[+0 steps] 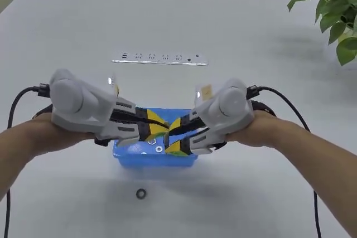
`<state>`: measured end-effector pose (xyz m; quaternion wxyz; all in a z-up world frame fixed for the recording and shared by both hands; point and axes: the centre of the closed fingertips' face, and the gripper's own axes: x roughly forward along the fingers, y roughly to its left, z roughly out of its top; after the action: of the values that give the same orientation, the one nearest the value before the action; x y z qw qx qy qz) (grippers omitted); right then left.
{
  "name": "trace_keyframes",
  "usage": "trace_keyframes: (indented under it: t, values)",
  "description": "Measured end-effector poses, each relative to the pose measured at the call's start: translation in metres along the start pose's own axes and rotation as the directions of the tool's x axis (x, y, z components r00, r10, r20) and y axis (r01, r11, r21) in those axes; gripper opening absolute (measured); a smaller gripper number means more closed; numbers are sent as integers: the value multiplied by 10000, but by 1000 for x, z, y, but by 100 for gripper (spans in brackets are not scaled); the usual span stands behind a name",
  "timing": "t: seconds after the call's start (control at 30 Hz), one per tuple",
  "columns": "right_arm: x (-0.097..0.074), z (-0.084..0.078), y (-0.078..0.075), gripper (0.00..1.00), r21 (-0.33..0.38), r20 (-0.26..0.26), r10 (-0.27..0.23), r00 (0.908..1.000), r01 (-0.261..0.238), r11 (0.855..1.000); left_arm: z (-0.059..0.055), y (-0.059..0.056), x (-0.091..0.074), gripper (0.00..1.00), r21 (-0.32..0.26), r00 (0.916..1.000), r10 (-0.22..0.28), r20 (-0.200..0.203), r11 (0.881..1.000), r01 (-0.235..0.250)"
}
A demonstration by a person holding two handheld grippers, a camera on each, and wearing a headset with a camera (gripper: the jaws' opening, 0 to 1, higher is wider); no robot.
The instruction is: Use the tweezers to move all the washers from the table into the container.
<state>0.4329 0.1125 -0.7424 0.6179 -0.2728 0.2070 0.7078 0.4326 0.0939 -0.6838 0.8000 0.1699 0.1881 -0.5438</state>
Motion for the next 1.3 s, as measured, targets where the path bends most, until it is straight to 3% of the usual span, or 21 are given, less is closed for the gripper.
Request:
trace_keyframes:
  t: [0.43,0.67,1.3]
  values:
    - [-25,2,3,36,561,43,-500,9987,497,9972,12,1,-15,6,72,9997,227,-37,9997,-227]
    - [-40,-3,11,47,814,-115,-809,9967,816,9933,20,-1,-23,6,53,9992,388,-10,9992,-388]
    - [-62,-11,32,76,1780,-49,-1578,9875,1561,9716,30,-14,-51,6,51,9964,842,1,9964,-842]
